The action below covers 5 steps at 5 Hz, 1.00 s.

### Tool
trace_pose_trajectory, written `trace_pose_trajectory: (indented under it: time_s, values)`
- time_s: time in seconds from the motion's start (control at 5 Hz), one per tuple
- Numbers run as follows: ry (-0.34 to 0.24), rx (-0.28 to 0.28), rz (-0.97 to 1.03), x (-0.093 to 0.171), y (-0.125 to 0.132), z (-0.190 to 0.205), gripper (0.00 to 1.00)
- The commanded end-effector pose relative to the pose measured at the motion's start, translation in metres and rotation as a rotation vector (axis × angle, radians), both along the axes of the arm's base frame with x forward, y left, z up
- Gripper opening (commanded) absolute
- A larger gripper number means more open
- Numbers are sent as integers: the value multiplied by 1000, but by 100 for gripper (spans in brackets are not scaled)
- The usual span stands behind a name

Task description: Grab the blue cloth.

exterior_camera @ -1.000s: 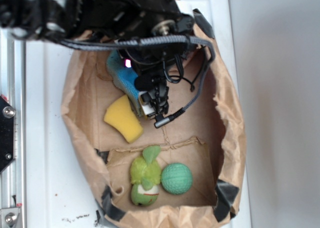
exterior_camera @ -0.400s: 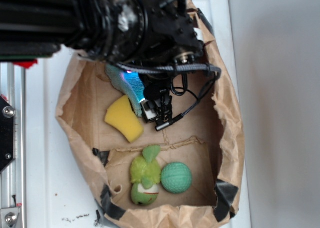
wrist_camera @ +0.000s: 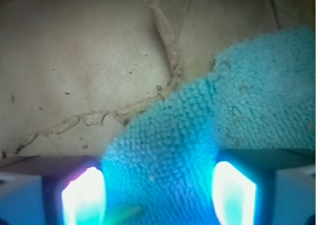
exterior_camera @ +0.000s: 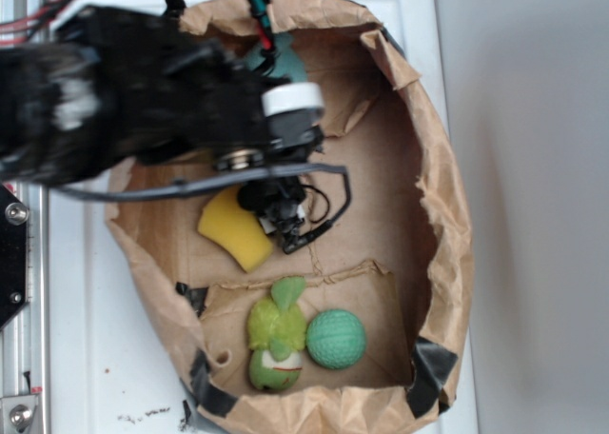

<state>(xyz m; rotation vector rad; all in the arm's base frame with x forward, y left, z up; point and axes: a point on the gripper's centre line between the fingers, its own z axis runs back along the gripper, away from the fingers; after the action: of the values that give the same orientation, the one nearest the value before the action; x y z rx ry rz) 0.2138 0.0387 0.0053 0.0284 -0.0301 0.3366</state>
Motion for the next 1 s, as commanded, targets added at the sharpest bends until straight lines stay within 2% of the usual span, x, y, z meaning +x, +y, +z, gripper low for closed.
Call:
trace_pose_trajectory:
  time_s: [0.0, 0.4, 0.6, 0.8]
  values:
    - [-19, -8, -30, -14, 8, 8, 0]
    - [-32, -16, -23, -17, 11, 11, 0]
    - [-50, -30, 70, 1, 17, 23, 0]
    - [-92, -79, 93, 37, 31, 60, 0]
